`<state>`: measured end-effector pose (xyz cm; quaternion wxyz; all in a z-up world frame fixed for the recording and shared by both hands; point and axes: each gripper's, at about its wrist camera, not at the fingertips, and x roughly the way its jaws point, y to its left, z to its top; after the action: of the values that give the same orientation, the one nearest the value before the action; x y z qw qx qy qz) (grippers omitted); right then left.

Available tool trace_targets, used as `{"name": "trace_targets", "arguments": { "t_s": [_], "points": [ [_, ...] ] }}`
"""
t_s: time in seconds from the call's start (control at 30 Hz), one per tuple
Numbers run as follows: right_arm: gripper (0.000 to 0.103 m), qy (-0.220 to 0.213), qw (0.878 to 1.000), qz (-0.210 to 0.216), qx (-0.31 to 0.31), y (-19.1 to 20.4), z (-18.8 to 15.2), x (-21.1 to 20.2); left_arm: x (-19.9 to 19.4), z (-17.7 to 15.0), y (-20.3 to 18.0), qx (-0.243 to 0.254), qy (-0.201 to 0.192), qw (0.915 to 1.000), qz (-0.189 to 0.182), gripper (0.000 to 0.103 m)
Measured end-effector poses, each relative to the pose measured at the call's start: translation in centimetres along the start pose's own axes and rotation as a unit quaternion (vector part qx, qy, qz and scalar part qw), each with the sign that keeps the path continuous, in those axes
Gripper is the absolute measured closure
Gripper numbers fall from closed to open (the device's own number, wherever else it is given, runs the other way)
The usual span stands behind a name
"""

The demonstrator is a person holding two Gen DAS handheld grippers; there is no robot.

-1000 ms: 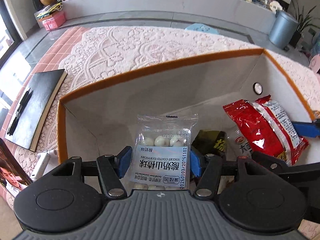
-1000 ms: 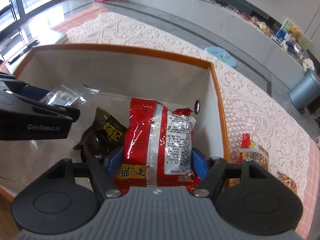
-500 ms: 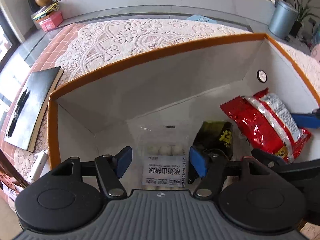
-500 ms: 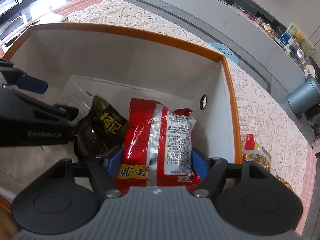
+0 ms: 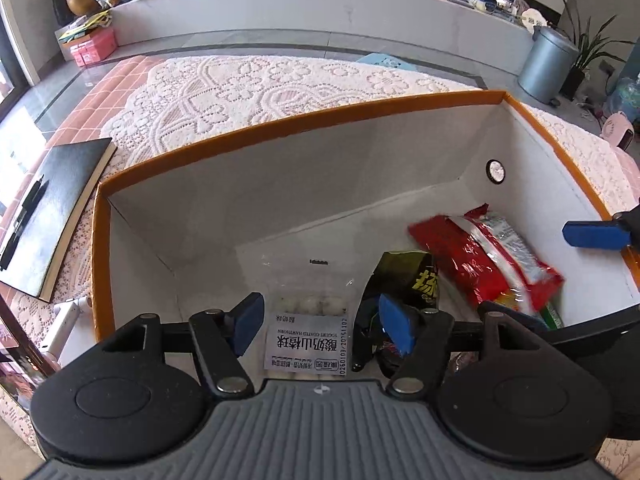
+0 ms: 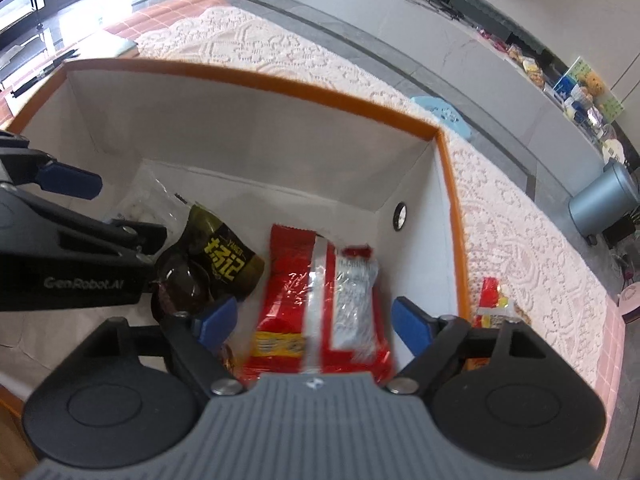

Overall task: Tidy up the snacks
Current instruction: 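Open the left tool to drop the white bag while the right tool releases the red bag into the box, then withdraw both open tools from the box toward the remaining snacks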

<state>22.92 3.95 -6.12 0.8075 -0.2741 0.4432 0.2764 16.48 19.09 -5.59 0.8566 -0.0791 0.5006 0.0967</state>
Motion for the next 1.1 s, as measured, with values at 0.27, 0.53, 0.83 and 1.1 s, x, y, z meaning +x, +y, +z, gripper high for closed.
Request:
{"name": "trace_targets", "arguments": {
  "t_s": [0.27,0.53,0.83,1.1],
  "points": [
    [0.016,-0.039,0.999,-0.014,0.002,-0.2,-0.9,-3.8,-1.7,-0.9,-0.7,0.015,-0.042,0.9985,-0.033,0.025],
    [0.016,-0.101,0.992,-0.06,0.037,-1.0,-4.8,-8.4,-4.6,-2.0,-1.5,0.005,-0.102,0.9932,-0.054,0.025],
    [0.014,-0.186,0.967,-0.109,0.139,-3.7,-12.8,-13.3,-7.7,-3.7,-4.9,0.024,-0.167,0.9804,-0.102,0.025],
    [0.012,-0.219,0.936,-0.133,0.241,-6.2,-19.7,-16.3,-9.8,-7.4,-10.2,0.094,-0.199,0.9639,-0.151,0.025]
  ]
}}
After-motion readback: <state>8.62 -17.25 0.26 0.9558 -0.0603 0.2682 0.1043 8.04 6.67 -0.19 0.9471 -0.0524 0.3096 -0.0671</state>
